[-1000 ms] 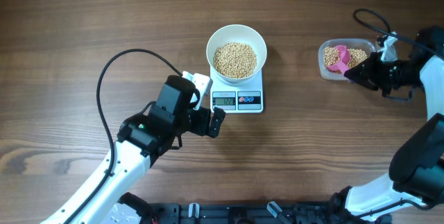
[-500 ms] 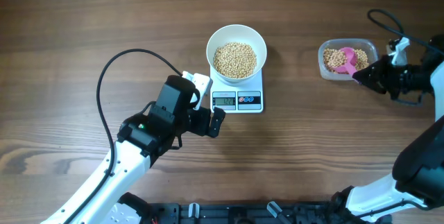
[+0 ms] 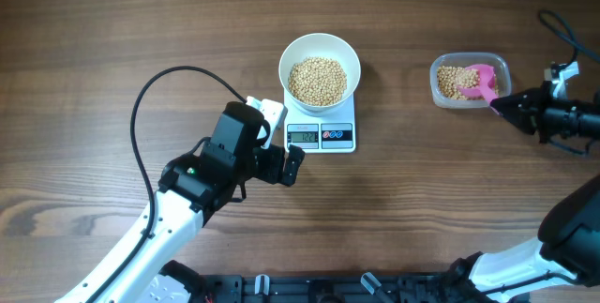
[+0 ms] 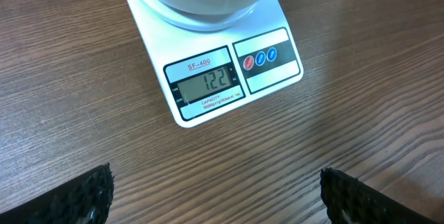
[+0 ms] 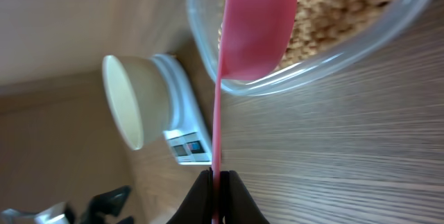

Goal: Scoop item into bowl and weigh 150g on scale
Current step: 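Lower the pink scoop into the tub and drag through soybeans, then lift the filled pink scoop out of the tub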

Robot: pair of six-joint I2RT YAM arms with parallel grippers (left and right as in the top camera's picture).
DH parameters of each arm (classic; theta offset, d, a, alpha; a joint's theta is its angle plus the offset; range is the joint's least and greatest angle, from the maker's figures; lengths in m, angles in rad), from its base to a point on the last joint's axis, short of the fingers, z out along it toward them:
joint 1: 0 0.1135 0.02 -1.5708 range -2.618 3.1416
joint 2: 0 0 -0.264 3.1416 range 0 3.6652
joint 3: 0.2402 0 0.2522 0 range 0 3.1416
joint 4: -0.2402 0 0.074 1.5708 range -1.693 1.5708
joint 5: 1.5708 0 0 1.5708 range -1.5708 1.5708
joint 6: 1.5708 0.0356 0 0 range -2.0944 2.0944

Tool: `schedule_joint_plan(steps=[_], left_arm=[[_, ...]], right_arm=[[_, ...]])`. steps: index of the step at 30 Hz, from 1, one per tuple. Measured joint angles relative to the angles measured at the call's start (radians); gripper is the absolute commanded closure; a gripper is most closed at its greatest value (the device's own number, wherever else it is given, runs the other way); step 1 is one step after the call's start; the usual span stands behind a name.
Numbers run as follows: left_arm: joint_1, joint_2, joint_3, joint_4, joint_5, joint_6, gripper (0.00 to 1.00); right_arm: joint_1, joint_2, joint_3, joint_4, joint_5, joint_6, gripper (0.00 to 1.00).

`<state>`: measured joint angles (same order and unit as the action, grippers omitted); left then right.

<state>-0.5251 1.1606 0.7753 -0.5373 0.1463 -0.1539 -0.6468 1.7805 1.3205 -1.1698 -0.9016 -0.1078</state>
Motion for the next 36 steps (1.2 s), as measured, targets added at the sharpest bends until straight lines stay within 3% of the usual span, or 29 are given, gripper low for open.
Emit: schedule_joint_plan(steps=[15,36], left_arm=[[0.000,0.000,0.000,0.000,0.000,0.000,0.00],[0.000,0.000,0.000,0.000,0.000,0.000,0.00]], right_arm=[[-0.011,0.000,-0.003,-0.095,-0.094,-0.079,0.96],[-0.011,0.000,-0.003,-0.091,-0.174,-0.104,0.96]])
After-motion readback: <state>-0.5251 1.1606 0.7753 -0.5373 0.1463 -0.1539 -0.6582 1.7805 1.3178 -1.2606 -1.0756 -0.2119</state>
